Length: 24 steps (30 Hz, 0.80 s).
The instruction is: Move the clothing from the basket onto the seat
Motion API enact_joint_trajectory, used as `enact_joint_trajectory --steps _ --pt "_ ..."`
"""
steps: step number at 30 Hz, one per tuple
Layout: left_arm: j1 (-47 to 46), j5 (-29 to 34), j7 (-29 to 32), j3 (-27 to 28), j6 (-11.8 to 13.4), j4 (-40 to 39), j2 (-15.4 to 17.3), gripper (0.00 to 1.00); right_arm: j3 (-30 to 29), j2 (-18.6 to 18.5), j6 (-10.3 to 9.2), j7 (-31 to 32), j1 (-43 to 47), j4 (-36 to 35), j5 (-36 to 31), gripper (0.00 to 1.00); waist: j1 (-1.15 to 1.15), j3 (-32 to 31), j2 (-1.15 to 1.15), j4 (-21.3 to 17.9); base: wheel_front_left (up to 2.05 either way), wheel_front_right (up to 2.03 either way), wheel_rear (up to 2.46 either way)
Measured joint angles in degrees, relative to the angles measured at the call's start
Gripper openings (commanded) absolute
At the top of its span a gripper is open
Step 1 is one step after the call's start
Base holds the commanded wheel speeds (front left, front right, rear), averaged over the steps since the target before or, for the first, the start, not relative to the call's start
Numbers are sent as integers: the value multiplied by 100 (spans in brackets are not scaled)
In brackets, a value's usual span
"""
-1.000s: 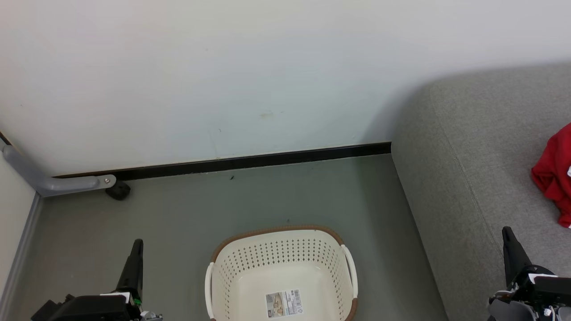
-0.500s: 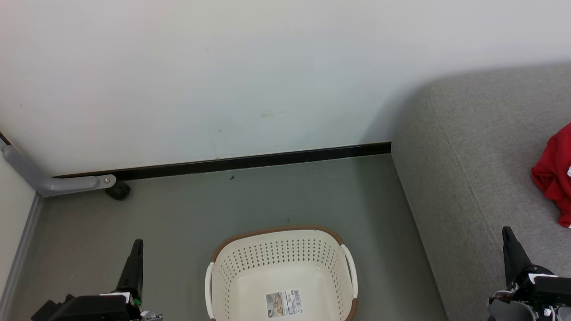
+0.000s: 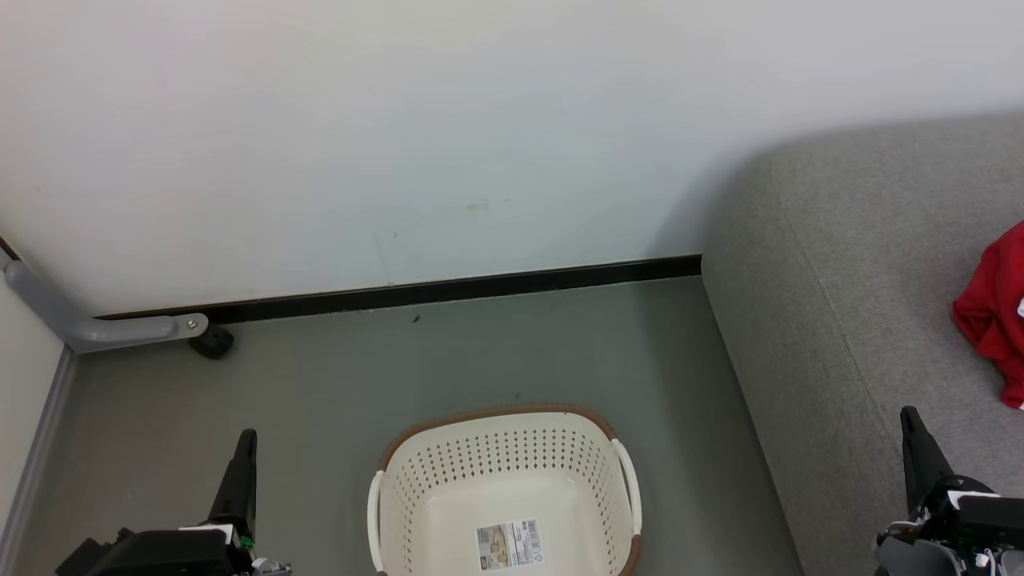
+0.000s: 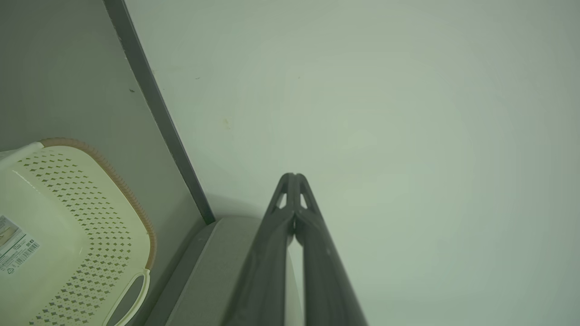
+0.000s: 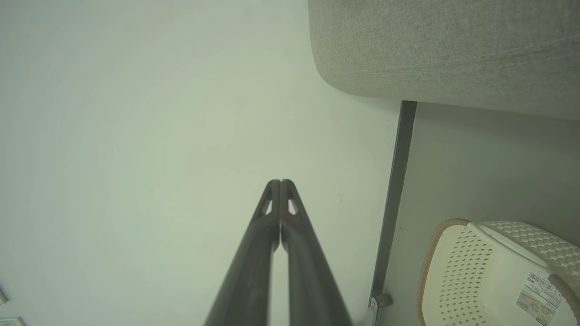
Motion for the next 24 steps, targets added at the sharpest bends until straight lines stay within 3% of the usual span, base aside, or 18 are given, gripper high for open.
enact_joint_trajectory --steps 24 --pt "0 0 0 0 0 0 0 0 0 0 0 0 0 -1 1 0 0 0 0 0 0 0 0"
